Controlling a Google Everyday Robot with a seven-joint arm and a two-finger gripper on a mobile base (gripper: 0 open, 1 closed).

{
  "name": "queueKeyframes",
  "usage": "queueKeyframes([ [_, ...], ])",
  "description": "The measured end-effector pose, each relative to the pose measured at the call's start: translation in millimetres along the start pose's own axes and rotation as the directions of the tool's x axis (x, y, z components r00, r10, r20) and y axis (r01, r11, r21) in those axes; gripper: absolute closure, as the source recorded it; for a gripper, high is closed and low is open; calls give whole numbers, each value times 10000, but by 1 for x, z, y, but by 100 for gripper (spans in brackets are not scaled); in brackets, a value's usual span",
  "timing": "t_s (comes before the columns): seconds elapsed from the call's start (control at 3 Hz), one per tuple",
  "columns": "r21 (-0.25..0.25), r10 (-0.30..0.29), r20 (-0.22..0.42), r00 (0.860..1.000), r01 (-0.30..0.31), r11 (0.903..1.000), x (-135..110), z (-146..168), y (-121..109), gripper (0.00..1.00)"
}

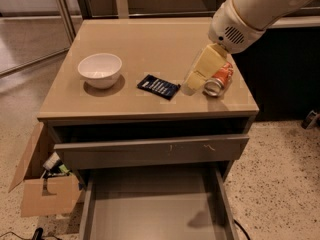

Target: Place rxbar blueberry into middle drawer

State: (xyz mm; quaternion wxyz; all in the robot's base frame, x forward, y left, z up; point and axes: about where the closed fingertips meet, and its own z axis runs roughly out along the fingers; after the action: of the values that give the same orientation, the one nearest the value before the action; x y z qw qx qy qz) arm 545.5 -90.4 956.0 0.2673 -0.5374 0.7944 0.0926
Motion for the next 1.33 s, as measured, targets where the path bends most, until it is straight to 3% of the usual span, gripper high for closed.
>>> queueKeyframes([
  [0.67, 60, 412, 1581, 9866, -427, 9991, -36, 74, -36, 0],
  [1.0, 78, 548, 1792, 9823, -571, 9983, -39, 96, -46, 0],
  [1.33, -13, 583, 1482, 9872, -588, 9983, -36, 115, -44, 0],
])
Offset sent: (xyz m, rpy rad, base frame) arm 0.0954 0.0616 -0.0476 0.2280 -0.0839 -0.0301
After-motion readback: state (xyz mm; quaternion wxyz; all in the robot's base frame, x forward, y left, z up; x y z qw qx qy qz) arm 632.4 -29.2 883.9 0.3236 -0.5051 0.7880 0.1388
